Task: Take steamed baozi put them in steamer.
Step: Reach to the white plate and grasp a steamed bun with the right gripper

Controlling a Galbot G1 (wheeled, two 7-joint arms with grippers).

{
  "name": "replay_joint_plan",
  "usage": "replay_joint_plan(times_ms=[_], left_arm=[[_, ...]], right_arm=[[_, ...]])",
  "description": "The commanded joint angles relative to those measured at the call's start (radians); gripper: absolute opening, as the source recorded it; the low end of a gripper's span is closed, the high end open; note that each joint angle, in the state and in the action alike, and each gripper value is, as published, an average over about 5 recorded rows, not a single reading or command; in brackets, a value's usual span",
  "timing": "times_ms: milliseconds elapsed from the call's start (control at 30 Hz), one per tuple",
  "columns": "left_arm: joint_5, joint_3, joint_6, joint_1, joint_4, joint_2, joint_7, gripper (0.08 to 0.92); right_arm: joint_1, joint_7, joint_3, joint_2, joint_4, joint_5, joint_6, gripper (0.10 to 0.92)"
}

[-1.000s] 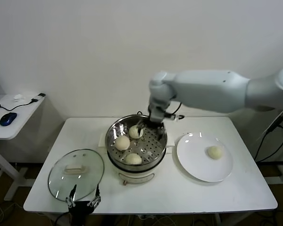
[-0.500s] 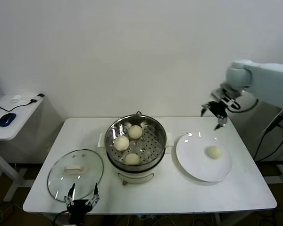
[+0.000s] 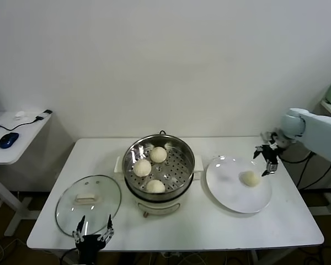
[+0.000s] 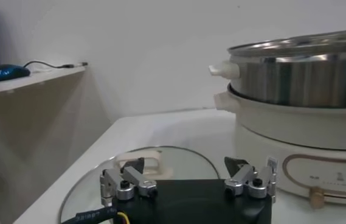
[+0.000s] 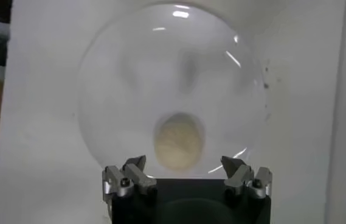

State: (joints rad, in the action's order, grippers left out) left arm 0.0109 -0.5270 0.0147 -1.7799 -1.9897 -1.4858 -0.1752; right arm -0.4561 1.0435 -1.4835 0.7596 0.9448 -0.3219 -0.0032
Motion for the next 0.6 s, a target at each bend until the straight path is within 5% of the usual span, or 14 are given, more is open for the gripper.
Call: replay_joint_plan(times_ms=[33,600], left_arm=[[-0.002,-0.001,0.001,0.000,0.000,-0.002,0.000,0.823],[-0.001,0.001,0.004,-0.011,0.001,-0.001,-0.001,0.823]], right_arm=[[0.213,-0.013,0.153,0.067,-0.152,0.045,-0.043,0.823],[0.285,-0.043,0.261,0.132,-0.260,0.144,-0.029,0.814]])
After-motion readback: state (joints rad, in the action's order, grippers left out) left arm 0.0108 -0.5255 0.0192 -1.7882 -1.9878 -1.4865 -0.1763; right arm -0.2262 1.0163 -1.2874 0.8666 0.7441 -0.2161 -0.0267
